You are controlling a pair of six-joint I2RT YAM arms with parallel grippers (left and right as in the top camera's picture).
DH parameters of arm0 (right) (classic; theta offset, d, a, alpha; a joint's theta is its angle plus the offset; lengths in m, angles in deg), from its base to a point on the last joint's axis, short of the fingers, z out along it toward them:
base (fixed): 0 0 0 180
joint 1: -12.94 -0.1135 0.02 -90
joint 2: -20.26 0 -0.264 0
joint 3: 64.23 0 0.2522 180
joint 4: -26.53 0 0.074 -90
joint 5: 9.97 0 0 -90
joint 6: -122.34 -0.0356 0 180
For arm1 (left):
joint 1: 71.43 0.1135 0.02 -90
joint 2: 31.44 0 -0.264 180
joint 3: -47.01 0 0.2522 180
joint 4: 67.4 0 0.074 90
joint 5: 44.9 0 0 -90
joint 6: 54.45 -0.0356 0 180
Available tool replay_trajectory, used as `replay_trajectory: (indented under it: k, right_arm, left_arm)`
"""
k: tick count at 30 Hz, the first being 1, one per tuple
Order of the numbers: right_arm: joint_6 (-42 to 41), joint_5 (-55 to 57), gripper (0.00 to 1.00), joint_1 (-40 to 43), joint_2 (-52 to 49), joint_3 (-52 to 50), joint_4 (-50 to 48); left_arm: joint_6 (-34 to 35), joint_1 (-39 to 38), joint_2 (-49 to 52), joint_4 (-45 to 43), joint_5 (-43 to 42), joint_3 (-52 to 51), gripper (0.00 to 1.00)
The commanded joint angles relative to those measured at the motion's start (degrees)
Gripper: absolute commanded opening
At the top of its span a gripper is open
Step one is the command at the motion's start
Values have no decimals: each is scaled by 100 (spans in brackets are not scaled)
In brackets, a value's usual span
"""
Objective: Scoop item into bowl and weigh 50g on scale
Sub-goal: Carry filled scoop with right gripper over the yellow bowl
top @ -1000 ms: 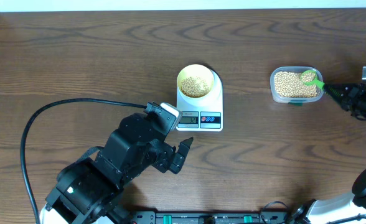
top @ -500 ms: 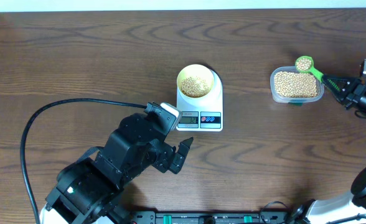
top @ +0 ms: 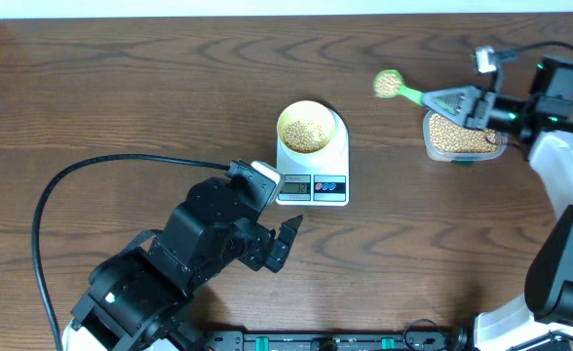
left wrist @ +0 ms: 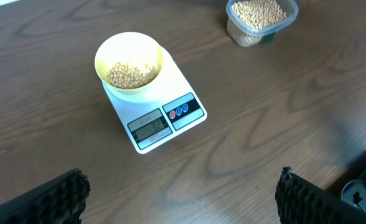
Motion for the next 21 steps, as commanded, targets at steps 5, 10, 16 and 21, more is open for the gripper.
replay_trajectory:
  k: [5, 10, 16, 21]
  right_arm:
    - [-1821, 240, 1, -691, -4, 11, -1174]
    - [-1718, 518, 1, -1185, -13, 11, -1174]
    - [-1600, 647, 1, -1659, -118, 11, -1172]
    - [-1445, 682, 1, -1821, -328, 11, -1167]
  left_arm:
    - [11, 15, -4, -4, 13, 42, 98]
    - [11, 15, -4, -2, 13, 42, 98]
    - [11, 15, -4, -4, 13, 42, 98]
    - [11, 15, -4, -2, 13, 42, 98]
